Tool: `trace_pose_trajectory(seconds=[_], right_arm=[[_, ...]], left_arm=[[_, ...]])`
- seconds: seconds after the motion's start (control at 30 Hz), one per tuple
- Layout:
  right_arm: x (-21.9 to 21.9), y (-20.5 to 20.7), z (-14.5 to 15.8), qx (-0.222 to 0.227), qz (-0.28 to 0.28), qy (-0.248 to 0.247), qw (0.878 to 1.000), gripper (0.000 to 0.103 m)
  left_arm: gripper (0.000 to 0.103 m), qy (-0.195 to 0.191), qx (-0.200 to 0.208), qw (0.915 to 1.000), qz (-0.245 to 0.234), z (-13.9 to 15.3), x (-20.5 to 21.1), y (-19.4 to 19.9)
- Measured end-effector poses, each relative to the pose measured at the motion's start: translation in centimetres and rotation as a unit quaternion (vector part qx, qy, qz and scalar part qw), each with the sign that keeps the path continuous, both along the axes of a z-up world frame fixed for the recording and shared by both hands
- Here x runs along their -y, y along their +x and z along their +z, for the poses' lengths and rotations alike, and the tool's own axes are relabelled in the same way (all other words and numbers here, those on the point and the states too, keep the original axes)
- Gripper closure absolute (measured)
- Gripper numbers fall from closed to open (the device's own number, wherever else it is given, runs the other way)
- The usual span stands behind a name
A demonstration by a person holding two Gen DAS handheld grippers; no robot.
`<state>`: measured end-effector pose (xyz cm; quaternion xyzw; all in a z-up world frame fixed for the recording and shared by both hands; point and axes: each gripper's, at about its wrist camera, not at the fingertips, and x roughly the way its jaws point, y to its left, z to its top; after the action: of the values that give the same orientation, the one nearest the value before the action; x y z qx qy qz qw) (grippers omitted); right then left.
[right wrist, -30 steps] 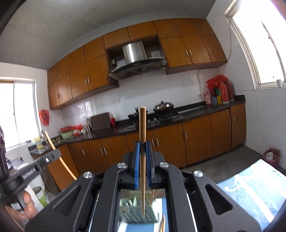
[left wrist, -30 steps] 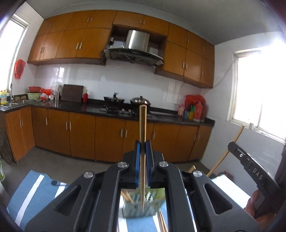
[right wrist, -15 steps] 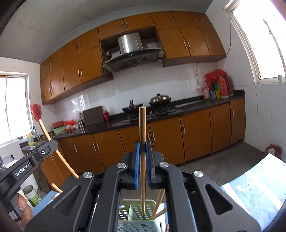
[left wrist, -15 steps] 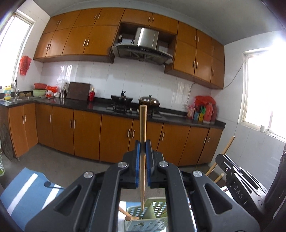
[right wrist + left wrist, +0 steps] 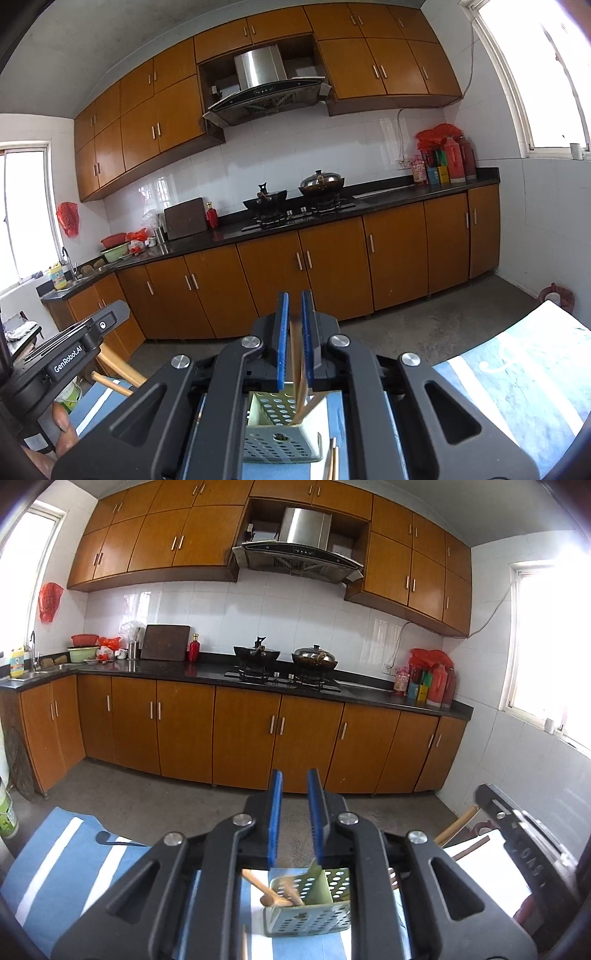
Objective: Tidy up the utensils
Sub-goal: 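Move both grippers back down to the loose chopsticks on the cloth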
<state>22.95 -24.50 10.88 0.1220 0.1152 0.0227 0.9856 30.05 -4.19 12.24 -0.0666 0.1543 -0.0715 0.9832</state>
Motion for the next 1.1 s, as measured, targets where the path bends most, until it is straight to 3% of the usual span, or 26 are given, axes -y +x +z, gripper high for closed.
trace_pose_trajectory(seconds=[0.13, 0.27, 0.37, 0.57, 0.73, 0.87, 1.0, 1.1], right_arm=[[1.4, -2.3, 0.5, -0.002, -0.019, -0.006, 1.0, 0.077], [3.1, -5.2, -0.6, -0.023, -0.032, -0.019, 0.999, 0.076], [4.2, -6.6, -3.0, -0.069, -0.035, -0.019, 0.997, 0.076], [3.3, -7.6, -10.5, -0.194, 0.009, -0.027, 0.981, 0.076], [-0.5, -7.7, -16.3, -0.28, 0.084, -0.046, 0.955, 0.076], [-2.8, -7.5, -19.4, -0.313, 0.098, -0.066, 0.942, 0.078], [-3.4, -7.1, -20.6, -0.321, 0.092, -0.075, 0.94, 0.078], [-3.7, -7.2, -20.6, -0.317, 0.084, -0.092, 0.94, 0.089]], left_arm=[[0.084, 0.003, 0.001, 1.0, 0.009, 0.9, -0.9, -2.1], [0.079, 0.006, -0.008, 0.9998, 0.015, 1.0, -2.6, -5.4], [0.075, 0.007, -0.026, 0.9995, 0.019, -0.2, -4.2, -8.1], [0.074, 0.017, -0.122, 0.9923, 0.013, -7.5, -7.6, -12.2], [0.074, 0.045, -0.181, 0.982, 0.026, -13.5, -9.4, -13.5], [0.074, 0.025, -0.226, 0.9734, 0.033, -16.6, -10.9, -13.9], [0.074, 0.021, -0.234, 0.9715, 0.031, -17.5, -11.4, -14.1], [0.074, 0.023, -0.237, 0.971, 0.023, -17.3, -10.9, -13.8]])
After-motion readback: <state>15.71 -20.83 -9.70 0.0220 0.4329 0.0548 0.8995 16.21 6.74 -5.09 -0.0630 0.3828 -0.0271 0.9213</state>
